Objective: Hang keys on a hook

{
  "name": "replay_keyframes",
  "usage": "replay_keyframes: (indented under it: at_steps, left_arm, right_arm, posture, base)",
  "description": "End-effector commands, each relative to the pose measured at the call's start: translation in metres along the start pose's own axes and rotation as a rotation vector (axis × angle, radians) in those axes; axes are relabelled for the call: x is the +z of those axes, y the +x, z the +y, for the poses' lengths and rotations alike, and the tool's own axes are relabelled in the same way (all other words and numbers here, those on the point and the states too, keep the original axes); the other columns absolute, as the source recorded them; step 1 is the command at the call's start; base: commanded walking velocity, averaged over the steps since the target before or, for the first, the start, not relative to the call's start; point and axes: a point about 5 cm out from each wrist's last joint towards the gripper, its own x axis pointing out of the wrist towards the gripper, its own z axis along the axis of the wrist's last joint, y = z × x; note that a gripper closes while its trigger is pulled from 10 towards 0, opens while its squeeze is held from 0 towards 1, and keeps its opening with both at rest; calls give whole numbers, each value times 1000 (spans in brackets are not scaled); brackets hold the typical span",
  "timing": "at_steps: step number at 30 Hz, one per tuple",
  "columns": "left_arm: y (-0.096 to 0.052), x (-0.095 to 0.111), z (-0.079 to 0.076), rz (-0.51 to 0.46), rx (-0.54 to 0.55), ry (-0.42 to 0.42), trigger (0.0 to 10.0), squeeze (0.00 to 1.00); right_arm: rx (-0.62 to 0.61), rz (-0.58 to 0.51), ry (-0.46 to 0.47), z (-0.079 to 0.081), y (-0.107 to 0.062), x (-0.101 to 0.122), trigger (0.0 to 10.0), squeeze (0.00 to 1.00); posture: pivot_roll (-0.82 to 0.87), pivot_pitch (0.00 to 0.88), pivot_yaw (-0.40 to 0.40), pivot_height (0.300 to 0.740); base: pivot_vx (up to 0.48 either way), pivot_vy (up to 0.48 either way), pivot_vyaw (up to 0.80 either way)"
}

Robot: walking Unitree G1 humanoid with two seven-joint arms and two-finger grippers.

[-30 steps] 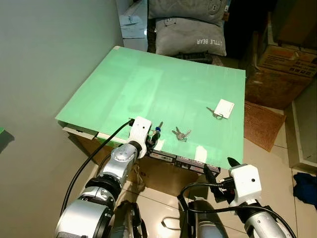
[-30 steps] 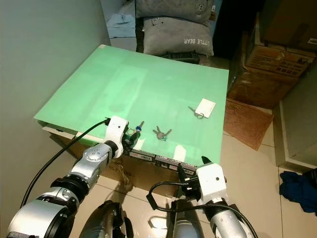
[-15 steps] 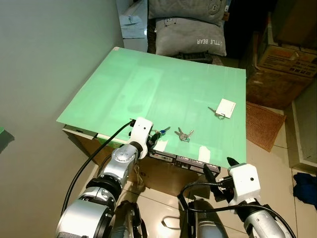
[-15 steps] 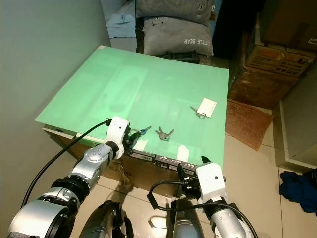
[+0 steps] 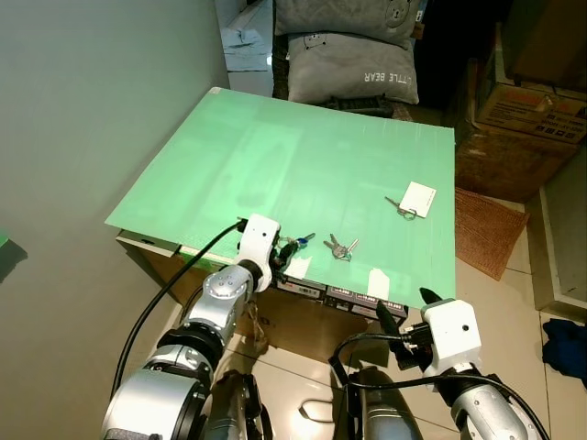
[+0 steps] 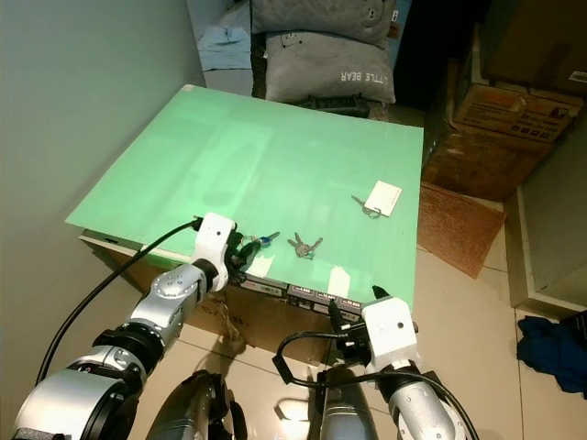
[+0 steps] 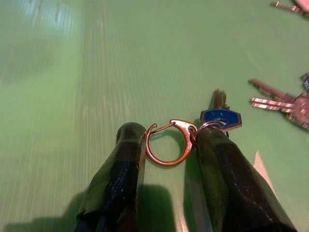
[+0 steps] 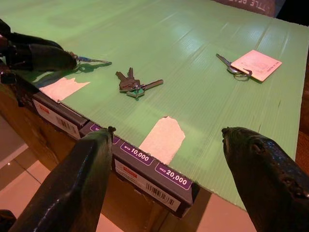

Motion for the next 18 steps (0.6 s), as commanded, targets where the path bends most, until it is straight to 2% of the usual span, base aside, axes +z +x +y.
replay_keyframes:
  at_steps: [1,4,5,6,8,10,13,15,16,18]
  left_arm:
    - [-1,8,3,-53,-8,2,0,0]
    - [-2,21,2,-146,-35,18,0,0]
    - [-2,21,2,-146,-35,18,0,0]
    - [-5,28,2,-199,-52,40,0,0]
    - [-7,31,2,-223,-63,55,0,0]
    - [-12,38,4,-262,-90,109,0,0]
    - [-21,48,11,-295,-117,230,0,0]
    - [-24,52,15,-308,-127,268,0,0]
    - [-27,56,16,-319,-140,324,0,0]
    - [-30,59,15,-335,-167,371,0,0]
  right_arm:
    - [-4,17,-1,-1,-2,-4,10000,0]
    - [-8,12,5,-2,0,-3,10000,0]
    - [-8,12,5,-2,0,-3,10000,0]
    - [-18,5,24,-3,2,-1,10000,0]
    - [-24,1,34,-4,3,1,10000,0]
    - [-54,-3,93,-11,7,6,10000,0]
    - [-38,0,148,-25,16,15,10000,0]
    - [1,-36,149,-30,21,24,10000,0]
    - [62,-44,132,-32,26,32,10000,0]
    - [115,-44,94,-34,29,38,10000,0]
  posture:
    - [-262,176,36,661]
    - [-256,175,38,661]
    - [-256,175,38,661]
    - [-256,175,39,661]
    - [-256,175,39,661]
    - [-254,172,40,661]
    - [-250,169,42,661]
    - [-247,167,43,661]
    - [-242,163,46,661]
    - [-240,159,49,661]
  base:
    - [0,0,0]
    - [0,0,0]
    - [0,0,0]
    - [0,0,0]
    - [0,0,0]
    - [0,0,0]
    - [0,0,0]
    - [0,0,0]
    - [0,0,0]
    - [0,0,0]
